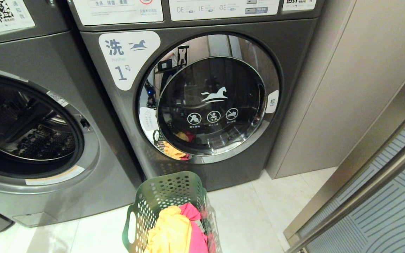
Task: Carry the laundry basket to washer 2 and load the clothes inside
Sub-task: Place the clothes into the washing machine
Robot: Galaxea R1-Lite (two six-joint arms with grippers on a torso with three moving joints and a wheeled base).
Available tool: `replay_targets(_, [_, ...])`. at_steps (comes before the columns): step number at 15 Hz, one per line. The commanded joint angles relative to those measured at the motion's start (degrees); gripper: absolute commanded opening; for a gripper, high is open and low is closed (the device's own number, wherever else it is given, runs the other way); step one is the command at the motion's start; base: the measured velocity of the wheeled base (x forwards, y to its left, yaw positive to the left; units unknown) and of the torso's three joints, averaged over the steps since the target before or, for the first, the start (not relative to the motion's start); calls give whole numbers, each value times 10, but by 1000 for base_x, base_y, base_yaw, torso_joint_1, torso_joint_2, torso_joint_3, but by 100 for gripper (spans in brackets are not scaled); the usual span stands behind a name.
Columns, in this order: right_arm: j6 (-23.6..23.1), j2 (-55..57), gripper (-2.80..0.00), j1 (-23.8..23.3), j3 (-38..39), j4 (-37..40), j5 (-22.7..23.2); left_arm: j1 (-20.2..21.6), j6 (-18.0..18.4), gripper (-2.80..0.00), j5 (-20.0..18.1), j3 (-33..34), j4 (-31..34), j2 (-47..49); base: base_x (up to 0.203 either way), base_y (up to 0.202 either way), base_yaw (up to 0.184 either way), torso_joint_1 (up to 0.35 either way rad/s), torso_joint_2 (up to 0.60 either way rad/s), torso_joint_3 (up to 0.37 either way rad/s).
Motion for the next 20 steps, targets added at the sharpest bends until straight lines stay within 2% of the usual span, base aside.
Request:
replay_targets(1, [0, 0, -280, 0, 0, 0, 0, -9, -4, -280, 4, 6, 1, -10, 0, 0, 0, 0, 0, 0])
replay_targets(20, [0, 0, -280, 0, 0, 0, 0, -11, -14, -280, 9, 7, 0, -2, 0, 0, 0, 0, 0, 0])
